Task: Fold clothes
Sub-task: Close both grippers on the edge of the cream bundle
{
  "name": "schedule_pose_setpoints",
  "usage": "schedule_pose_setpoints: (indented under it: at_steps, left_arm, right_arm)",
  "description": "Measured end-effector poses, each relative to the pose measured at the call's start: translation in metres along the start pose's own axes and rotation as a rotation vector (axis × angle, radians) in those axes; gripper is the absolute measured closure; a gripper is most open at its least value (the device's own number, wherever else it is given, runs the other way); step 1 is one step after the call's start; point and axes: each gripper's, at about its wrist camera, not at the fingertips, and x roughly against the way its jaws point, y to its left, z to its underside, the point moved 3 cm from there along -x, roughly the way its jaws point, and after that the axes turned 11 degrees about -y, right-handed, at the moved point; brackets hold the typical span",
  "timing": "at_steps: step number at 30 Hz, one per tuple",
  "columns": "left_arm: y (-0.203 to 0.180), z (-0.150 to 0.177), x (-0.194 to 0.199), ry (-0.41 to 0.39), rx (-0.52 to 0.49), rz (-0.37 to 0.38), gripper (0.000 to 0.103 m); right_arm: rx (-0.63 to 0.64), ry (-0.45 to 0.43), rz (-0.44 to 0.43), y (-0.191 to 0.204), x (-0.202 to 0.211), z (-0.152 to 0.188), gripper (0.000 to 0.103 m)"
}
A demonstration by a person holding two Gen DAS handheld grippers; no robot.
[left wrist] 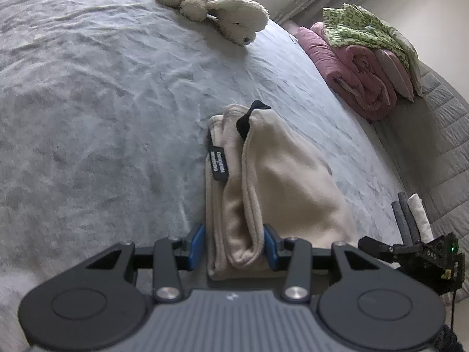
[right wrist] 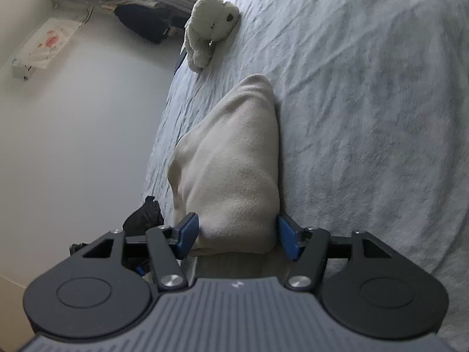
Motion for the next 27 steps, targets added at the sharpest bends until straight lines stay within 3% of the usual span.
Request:
schedule_pose_setpoints:
  at_steps: [8,13,20,23,27]
  left_arm:
    - [0.006,0.001,-0.001,0.011,0.076,0.018,0.056]
    - [0.007,0.002,-0.002,0.015,0.09,0.016,0.057]
    - [0.008,0.002,-0.002,0.015,0.106,0.007,0.06]
    - [0.011,0.001,-0.001,0.024,0.144,0.02,0.058]
    - [0.02,0.003,0.001,0.039,0.256,0.068,0.044]
  right_arm:
    - [0.044,-0.046,0.031,0.008,-0.005,0.009,0.038]
    - [-0.078,-0.05,-0.017,-0.005,-0.002,0.004,0.038]
    - [-0.033,-0.056,0.012,0.004,-0.005,0.008,0.038]
    - [-0.055,-0.065,0.014,0.006,-0.005,0.005,0.049]
    - [-0.083,-0.076,0.016,0.009,-0.004,0.001,0.056]
